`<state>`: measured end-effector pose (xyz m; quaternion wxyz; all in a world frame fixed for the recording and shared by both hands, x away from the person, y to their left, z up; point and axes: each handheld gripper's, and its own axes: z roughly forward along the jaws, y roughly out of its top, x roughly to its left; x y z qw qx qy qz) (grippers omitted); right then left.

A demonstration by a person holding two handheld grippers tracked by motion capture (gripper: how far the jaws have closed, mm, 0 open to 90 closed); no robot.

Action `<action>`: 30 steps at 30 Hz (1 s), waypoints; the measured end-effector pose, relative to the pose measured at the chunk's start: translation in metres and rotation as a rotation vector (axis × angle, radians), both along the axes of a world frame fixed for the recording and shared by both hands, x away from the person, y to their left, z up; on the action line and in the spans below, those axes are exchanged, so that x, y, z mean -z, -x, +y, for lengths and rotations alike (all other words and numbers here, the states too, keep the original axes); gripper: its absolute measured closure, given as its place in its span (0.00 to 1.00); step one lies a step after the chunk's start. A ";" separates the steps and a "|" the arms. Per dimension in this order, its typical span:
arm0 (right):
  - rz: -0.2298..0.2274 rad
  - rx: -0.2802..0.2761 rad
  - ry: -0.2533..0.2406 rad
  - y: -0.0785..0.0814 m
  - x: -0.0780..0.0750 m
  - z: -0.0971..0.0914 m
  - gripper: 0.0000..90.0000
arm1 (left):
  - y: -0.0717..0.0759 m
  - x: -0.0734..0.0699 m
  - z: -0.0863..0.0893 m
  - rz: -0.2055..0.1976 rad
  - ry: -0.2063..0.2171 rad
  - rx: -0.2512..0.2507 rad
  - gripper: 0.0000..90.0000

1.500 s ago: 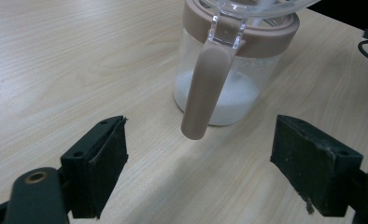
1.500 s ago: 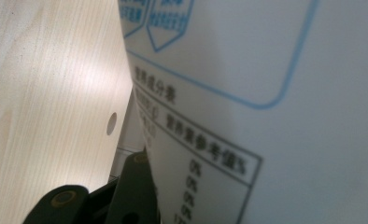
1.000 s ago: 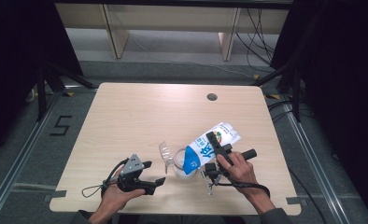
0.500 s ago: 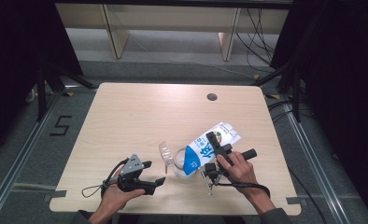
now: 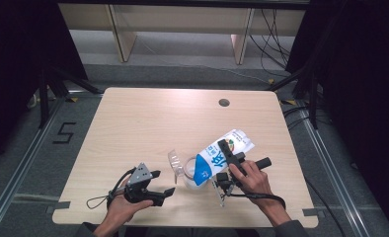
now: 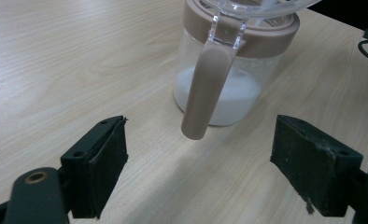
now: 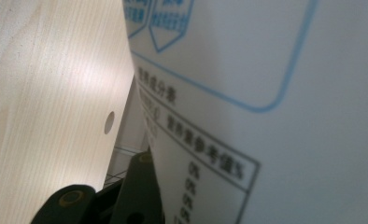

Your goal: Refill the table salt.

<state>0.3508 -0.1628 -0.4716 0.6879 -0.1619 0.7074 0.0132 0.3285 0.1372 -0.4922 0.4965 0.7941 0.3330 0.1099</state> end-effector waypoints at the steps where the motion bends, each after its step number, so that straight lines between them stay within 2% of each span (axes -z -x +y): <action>1: -0.001 -0.001 0.010 0.000 0.000 0.000 0.78 | 0.000 0.000 0.000 0.000 0.000 0.000 0.20; 2: -0.013 -0.019 0.027 -0.001 -0.002 0.001 0.78 | 0.000 0.000 0.000 0.002 -0.003 0.000 0.20; 4: -0.019 -0.027 0.026 -0.001 -0.002 0.001 0.78 | 0.000 -0.001 0.000 0.003 -0.007 -0.003 0.20; 11: -0.021 -0.026 0.034 -0.001 -0.002 0.001 0.79 | 0.000 0.000 0.000 0.002 -0.005 -0.002 0.20; 12: -0.010 -0.010 0.015 0.000 0.000 0.001 0.79 | 0.000 0.000 0.000 0.003 -0.006 -0.002 0.20; 14: -0.002 0.003 0.026 0.000 0.000 0.000 0.79 | 0.000 0.000 0.000 0.000 -0.003 -0.002 0.20; 18: -0.013 -0.003 0.020 0.001 0.000 0.001 0.80 | 0.000 0.000 0.000 0.000 -0.005 -0.001 0.20; 19: -0.017 -0.007 0.026 0.001 -0.001 0.001 0.80 | 0.000 0.000 0.000 0.000 -0.005 -0.001 0.20; 21: -0.043 -0.058 0.084 -0.002 -0.006 0.004 0.81 | 0.000 0.000 0.000 0.000 -0.005 0.000 0.20; 22: -0.043 -0.059 0.081 -0.002 -0.006 0.004 0.81 | 0.000 0.000 0.000 0.001 -0.006 0.000 0.20; 23: -0.035 -0.049 0.054 -0.002 -0.004 0.003 0.81 | 0.000 0.000 0.000 0.000 -0.006 0.001 0.20; 25: -0.033 -0.051 0.071 -0.002 -0.004 0.003 0.81 | 0.000 0.000 0.000 0.000 -0.005 0.000 0.20; 26: -0.055 -0.071 0.089 -0.003 -0.007 0.004 0.81 | 0.000 0.000 0.000 0.000 -0.005 -0.001 0.20; 27: -0.067 -0.083 0.072 -0.003 -0.006 0.005 0.81 | 0.000 0.000 0.000 0.000 -0.005 -0.001 0.20; 30: -0.068 -0.081 0.074 -0.003 -0.006 0.005 0.81 | 0.000 0.000 0.000 0.000 -0.001 -0.001 0.20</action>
